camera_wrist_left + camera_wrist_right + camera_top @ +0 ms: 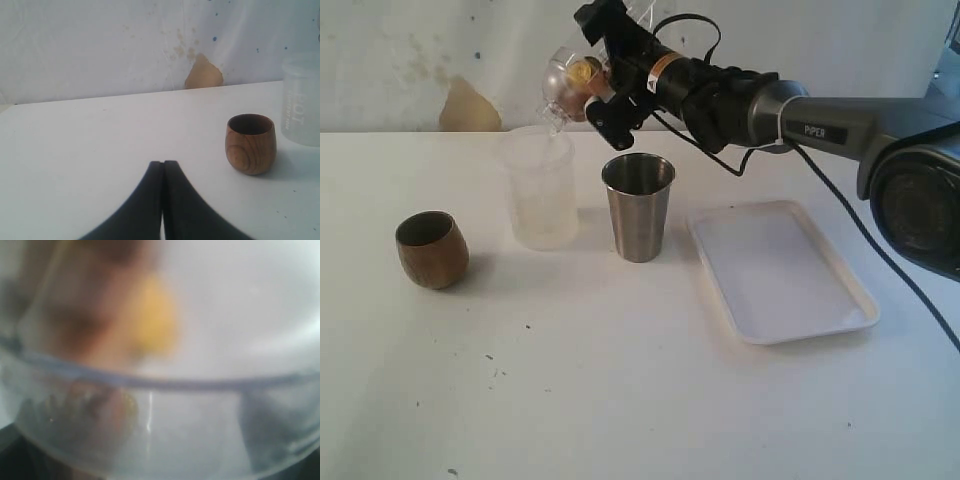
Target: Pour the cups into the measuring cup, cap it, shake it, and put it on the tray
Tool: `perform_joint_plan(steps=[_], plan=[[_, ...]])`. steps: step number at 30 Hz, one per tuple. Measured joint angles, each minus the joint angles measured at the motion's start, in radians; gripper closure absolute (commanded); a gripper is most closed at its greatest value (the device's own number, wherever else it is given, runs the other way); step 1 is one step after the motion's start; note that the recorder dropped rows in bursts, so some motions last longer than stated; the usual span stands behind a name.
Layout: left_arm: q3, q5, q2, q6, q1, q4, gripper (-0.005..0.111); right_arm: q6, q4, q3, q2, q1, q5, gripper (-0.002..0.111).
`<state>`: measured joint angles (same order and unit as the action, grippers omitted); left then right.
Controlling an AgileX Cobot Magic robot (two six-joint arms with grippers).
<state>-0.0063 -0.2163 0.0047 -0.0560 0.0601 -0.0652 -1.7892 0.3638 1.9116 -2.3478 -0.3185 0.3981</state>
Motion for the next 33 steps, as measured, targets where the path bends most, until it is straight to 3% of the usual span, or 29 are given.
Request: perform_joint_plan(steps=[33], plan=[[0.0, 0.0, 0.0, 0.0, 0.0, 0.0, 0.107, 0.0, 0.0, 0.0, 0.0, 0.0, 0.03, 0.108]])
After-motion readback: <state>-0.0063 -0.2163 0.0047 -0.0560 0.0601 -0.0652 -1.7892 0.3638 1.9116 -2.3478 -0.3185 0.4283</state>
